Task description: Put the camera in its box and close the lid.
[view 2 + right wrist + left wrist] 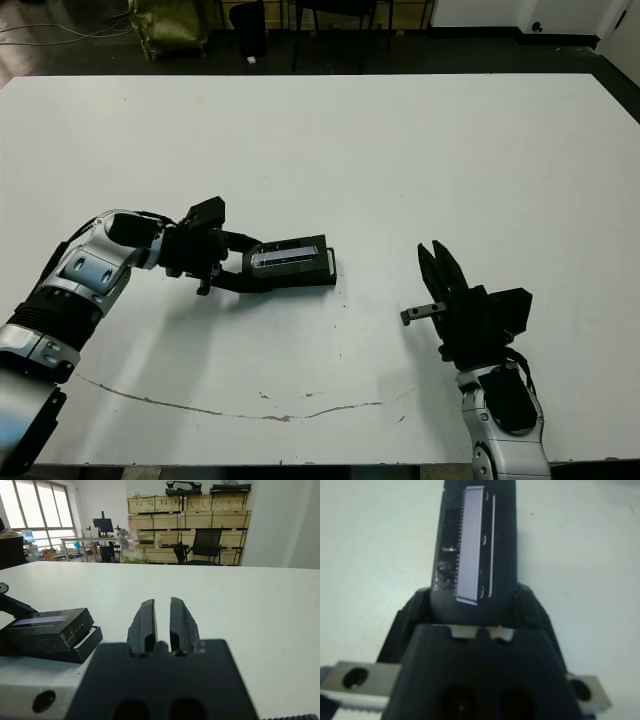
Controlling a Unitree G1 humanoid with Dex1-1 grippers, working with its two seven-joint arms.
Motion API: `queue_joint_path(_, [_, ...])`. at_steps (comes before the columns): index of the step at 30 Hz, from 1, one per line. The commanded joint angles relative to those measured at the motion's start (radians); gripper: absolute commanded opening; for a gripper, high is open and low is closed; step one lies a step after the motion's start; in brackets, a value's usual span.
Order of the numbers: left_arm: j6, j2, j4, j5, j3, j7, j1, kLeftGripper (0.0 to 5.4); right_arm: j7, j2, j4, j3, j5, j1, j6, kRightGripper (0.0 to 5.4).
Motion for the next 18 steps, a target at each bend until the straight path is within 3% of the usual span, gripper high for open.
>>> queue_joint_path(1, [0.033,-0.011,0.015,0.011,-0.005,0.015,0.039,2.26,0.004,-0.007,0.019,-0.007,0.004,0.007,0.003,0.0])
queue_joint_path(8, [0.002,-0.06,0.083,-0.026,0.027,-0.008,0.023,2.26,-0.001,-0.007,0.015,-0.002,-0.007,0.009,0.003,0.0])
queue_joint_path(12, [0.02,-0.088,0.122,-0.019,0.026,0.001,-0.006,2.26,0.018,-0.007,0.037,-0.005,0.006,0.004,-0.025,0.0])
queue_joint_path(18, [-0.016,-0.118,0.163,0.005,0.009,0.0,-0.046,2.26,0.0,-0.005,0.012,-0.005,-0.002,0.014,0.004,0.0])
